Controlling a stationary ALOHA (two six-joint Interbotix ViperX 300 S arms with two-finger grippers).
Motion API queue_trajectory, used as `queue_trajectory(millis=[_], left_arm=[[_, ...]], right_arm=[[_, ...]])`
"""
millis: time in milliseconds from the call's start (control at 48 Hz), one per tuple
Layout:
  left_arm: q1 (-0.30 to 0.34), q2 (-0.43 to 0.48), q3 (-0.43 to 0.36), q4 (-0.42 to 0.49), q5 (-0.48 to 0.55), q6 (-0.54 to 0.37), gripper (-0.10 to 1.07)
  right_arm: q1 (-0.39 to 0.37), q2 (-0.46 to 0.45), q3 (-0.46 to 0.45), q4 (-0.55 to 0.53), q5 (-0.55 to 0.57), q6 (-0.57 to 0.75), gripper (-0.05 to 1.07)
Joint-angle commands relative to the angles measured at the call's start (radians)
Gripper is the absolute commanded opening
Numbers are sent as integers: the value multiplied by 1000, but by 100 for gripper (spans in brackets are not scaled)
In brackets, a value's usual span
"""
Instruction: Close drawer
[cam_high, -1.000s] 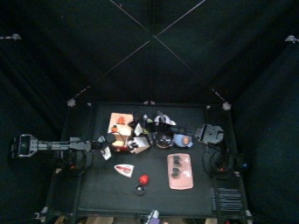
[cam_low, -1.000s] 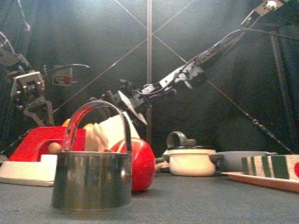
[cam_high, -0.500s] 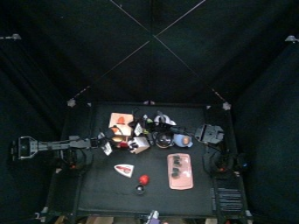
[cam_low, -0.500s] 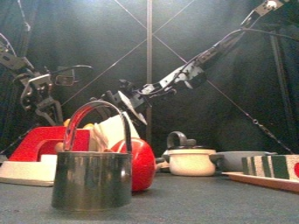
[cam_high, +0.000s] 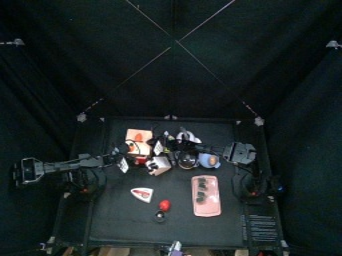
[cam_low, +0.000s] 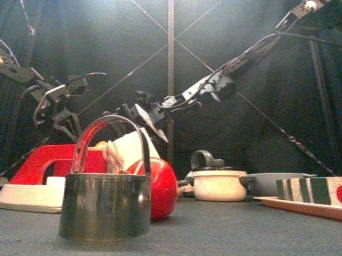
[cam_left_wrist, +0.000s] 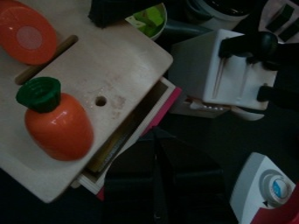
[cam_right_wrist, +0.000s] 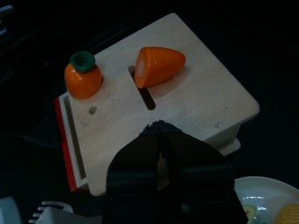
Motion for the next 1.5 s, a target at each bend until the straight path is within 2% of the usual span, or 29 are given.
queue_trajectory(millis=[0,354,604,1083,1333,1479], left_arm=[[21,21,-29,9,-14,2,38],[66,91,-52,49,-14,2,38],[57,86,-51,55,-14,3,38],[-141,-31,-40,83,-2,3,38],[-227,-81,-20,106,-14,5,38],[-258,-126,-11,160,-12,5,38]], right_arm=[[-8,-26,-11,0,-5,0,31],[-6,-25,-11,0,-5,0,31],[-6,-29,-8,2,-3,0,31],[18,-140,14,-8,2,0,31],[58,-252,109,-9,3,0,31],[110,-339,163,-2,23,5,31]])
